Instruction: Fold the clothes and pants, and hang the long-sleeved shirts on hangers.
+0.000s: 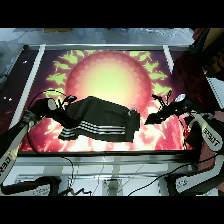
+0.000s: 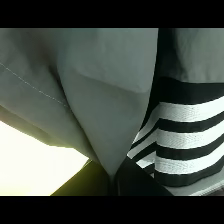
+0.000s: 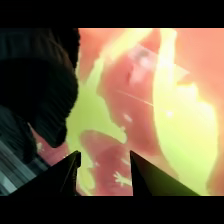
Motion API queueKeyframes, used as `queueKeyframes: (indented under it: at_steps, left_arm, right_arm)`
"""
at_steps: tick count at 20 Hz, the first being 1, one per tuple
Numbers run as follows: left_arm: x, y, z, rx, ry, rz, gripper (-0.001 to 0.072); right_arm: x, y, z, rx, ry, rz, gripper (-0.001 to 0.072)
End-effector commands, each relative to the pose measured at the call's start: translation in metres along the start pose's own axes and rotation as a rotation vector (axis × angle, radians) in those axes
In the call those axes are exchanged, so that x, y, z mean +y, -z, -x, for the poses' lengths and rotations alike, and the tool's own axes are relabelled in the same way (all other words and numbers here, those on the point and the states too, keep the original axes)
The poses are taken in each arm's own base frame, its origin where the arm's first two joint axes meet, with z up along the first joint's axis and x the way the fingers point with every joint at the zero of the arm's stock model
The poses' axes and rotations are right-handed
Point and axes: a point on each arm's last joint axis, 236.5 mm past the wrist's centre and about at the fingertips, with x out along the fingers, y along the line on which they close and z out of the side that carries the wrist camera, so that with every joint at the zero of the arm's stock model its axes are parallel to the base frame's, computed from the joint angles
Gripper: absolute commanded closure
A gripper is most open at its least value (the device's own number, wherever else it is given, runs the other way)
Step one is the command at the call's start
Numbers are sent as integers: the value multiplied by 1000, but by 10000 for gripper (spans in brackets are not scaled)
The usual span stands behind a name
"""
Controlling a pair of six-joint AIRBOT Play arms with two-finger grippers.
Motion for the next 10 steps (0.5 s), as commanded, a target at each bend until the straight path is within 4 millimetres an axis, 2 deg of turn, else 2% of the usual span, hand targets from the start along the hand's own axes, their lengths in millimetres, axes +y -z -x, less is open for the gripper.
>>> queueKeyframes:
  at_steps: [1,2,3,4,7,10]
  left_arm:
    - [0,0,0,0,0,1,689]
    - [0,0,0,0,0,1,689]
    - [0,0,0,0,0,1,690]
    - [0,0,0,0,1,1,690]
    - [-3,-2,0,-7,14,9,690]
    - [-10,-5,0,-22,45,26,689]
  right_arm:
    - [26,-26,1,-138,-134,14,308]
    - [20,-28,-2,-155,-117,-8,212]
    - [15,-28,-6,-166,-102,-46,66]
    - [12,-29,-9,-175,-97,-80,27]
    - [30,-35,-21,-205,-155,-89,29]
    - [50,-36,-45,-172,-133,-19,31]
